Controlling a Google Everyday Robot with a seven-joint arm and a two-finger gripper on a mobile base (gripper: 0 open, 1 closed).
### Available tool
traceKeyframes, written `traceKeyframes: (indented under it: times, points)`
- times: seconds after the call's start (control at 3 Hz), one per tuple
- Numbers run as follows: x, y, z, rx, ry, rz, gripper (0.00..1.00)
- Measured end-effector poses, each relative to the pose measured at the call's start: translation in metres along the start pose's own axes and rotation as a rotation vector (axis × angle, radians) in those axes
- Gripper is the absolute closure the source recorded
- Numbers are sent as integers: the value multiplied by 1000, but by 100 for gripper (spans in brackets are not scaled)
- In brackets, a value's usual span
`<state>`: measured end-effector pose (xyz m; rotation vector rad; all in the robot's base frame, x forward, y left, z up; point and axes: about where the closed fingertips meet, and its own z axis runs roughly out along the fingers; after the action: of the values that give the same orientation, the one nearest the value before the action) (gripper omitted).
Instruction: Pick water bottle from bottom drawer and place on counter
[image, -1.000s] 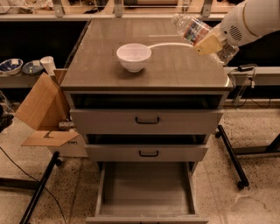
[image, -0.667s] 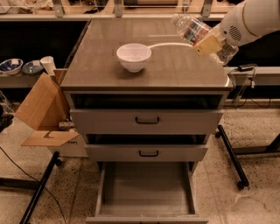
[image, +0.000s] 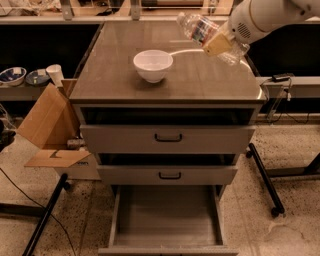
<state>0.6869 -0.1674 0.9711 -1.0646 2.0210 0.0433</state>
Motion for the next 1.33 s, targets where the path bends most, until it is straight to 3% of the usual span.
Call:
traceKeyframes:
  times: [0.33,0.67,1.33]
  points:
    - [-5,-5,24,-19,10,-1,100]
    - [12,-14,59,-38,66,46,100]
    - [46,-25,86,-39,146,120,100]
